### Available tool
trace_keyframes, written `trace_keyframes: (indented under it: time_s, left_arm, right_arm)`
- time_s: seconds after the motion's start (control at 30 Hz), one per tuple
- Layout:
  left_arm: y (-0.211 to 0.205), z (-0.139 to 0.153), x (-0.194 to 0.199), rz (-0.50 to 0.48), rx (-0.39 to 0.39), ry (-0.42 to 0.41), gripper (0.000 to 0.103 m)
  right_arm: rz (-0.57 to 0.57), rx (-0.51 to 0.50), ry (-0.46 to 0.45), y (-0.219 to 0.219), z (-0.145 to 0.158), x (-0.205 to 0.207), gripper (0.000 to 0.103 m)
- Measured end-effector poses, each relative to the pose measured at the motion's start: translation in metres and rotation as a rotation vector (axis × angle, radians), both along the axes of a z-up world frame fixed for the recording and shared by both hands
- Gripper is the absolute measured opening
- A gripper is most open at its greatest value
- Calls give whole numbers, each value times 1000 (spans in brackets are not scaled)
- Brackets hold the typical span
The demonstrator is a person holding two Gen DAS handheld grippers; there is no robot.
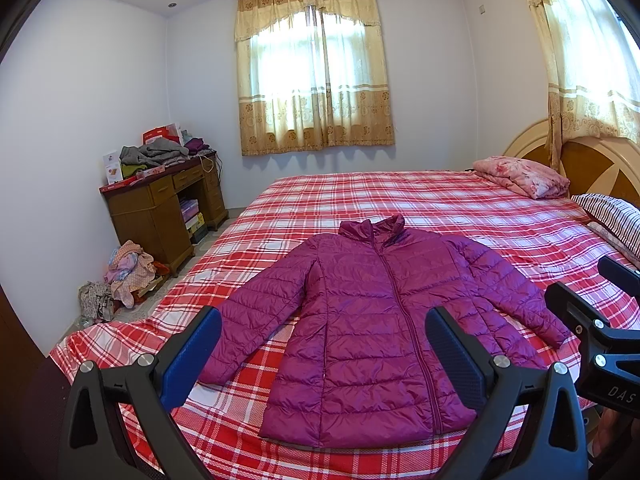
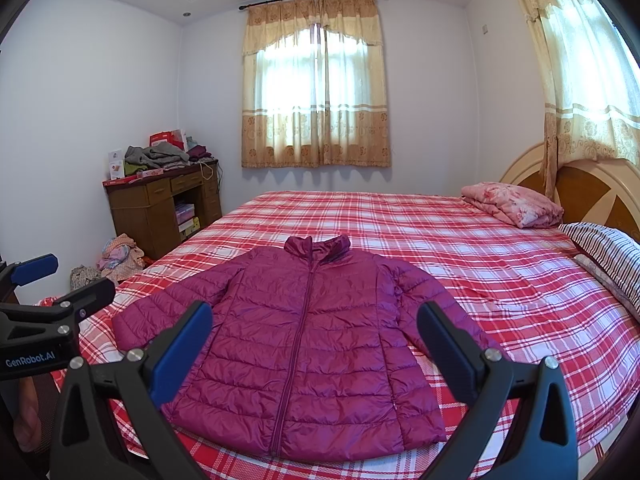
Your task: Fold large clothes
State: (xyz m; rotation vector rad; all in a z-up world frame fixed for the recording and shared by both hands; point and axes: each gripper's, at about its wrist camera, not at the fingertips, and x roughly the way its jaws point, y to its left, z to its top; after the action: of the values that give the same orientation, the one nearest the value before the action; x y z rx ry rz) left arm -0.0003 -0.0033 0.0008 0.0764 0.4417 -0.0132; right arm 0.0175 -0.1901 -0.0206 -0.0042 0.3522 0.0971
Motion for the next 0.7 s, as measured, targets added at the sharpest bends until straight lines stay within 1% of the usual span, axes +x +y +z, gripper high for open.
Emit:
trace_keyframes:
  time_s: [0.27, 0.4, 0.53, 0.63, 0.7]
  left_arm:
    - [1, -1, 0, -2, -1, 4, 102]
    - [1, -8, 7, -6, -3, 22, 102]
    - [0, -24, 21, -4, -4, 48, 102]
    - [-3, -41, 37, -3, 10, 78, 102]
    - [-3, -55, 51, -3, 3, 97, 102]
  right_arm:
    - [0, 1, -1, -2, -1, 0, 103]
    - [-24, -6, 8, -10, -5, 7, 103]
    - [-101, 22, 35, -38, -13, 20, 103]
    - [-172, 54, 61, -67, -30, 37, 103]
    - [-224, 70, 95, -88, -39, 45, 103]
